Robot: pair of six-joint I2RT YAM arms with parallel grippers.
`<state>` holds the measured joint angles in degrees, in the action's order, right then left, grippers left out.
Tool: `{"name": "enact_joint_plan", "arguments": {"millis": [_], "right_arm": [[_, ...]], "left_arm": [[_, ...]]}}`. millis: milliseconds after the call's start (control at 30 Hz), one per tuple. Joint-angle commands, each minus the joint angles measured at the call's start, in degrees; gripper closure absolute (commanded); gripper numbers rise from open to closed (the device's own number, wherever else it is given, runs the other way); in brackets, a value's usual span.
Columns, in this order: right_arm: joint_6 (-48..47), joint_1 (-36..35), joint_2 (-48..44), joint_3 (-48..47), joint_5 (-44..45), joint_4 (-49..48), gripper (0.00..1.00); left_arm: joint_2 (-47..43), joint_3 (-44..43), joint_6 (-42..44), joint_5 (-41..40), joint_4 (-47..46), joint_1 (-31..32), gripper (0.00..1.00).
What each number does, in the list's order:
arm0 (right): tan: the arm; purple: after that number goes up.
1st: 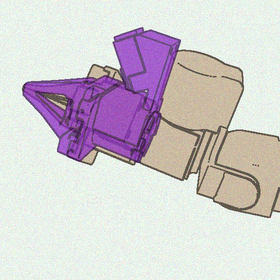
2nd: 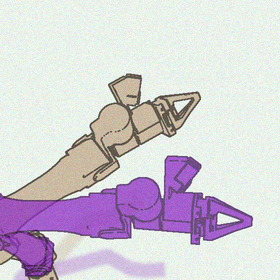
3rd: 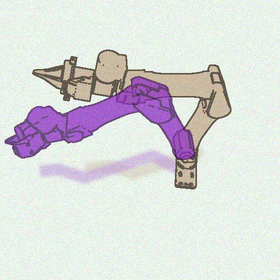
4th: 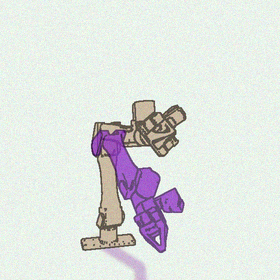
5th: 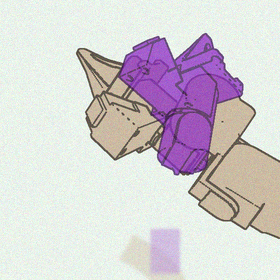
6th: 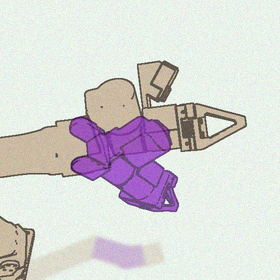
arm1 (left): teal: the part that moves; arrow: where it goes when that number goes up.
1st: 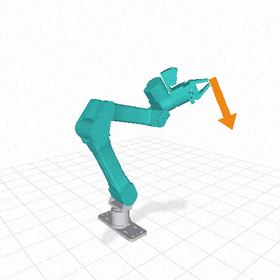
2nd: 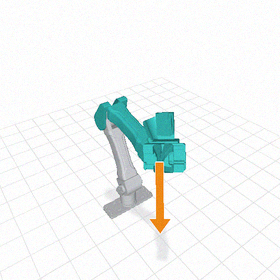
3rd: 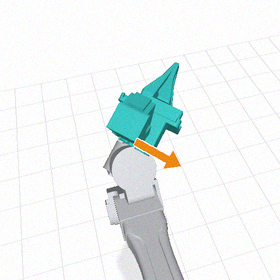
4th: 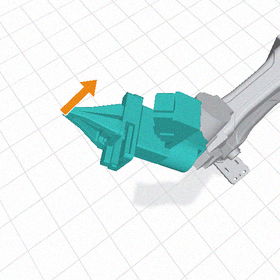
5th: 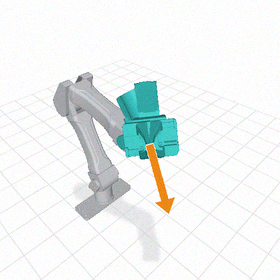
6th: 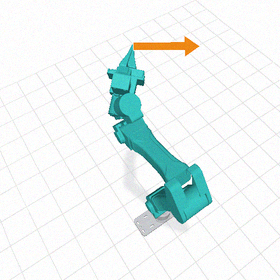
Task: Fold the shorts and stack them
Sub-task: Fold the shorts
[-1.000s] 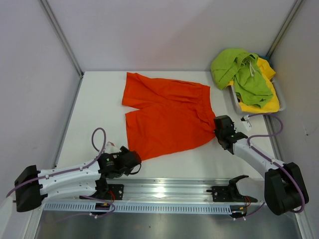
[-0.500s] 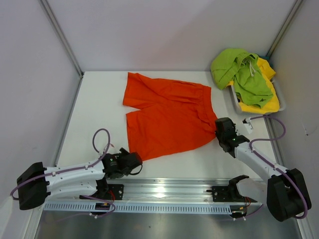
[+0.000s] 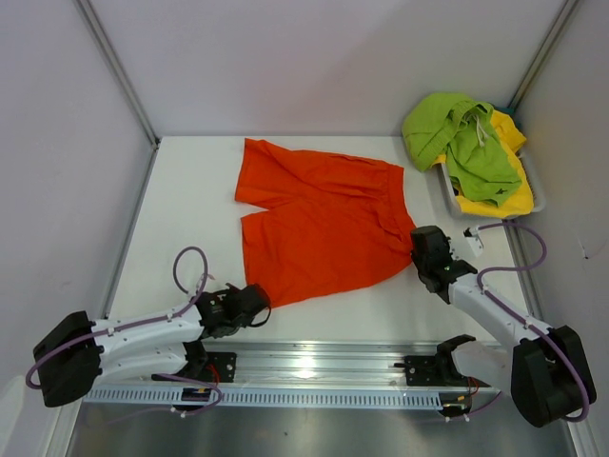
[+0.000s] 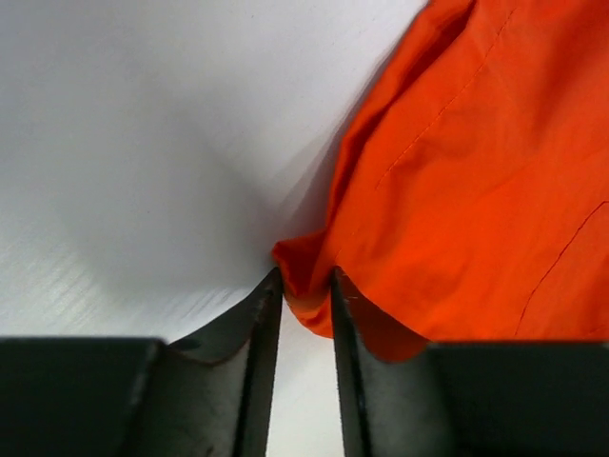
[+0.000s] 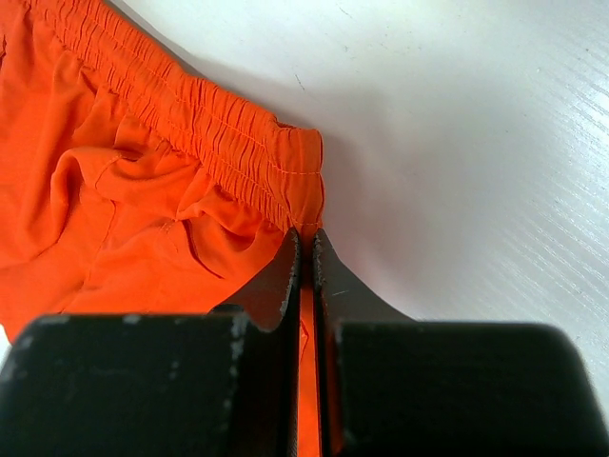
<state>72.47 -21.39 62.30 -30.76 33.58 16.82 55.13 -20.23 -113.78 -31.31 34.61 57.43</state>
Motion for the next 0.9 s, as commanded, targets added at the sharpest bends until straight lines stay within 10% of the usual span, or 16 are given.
{"name": "enact_joint_plan", "arguments": {"millis": [0,167,867], "right_arm": [[1.45,-0.41,-1.31,0.35,4.03,-0.56,1.00],[1.10,-0.76,-1.57,-0.17,4.12,1.10,1.00],[6.99,-4.45,-4.82,-7.03,-2.03,29.40,1.00]], "left_arm": [[1.73,2.30,-3.30,0.63,-1.91,-1.26,0.71],[2.88,1.69,-0.05,0.20,-2.02,-2.23,1.00],[-17.43,-31.79,11.99,-14.56,39.99,-2.23,1.00]]}}
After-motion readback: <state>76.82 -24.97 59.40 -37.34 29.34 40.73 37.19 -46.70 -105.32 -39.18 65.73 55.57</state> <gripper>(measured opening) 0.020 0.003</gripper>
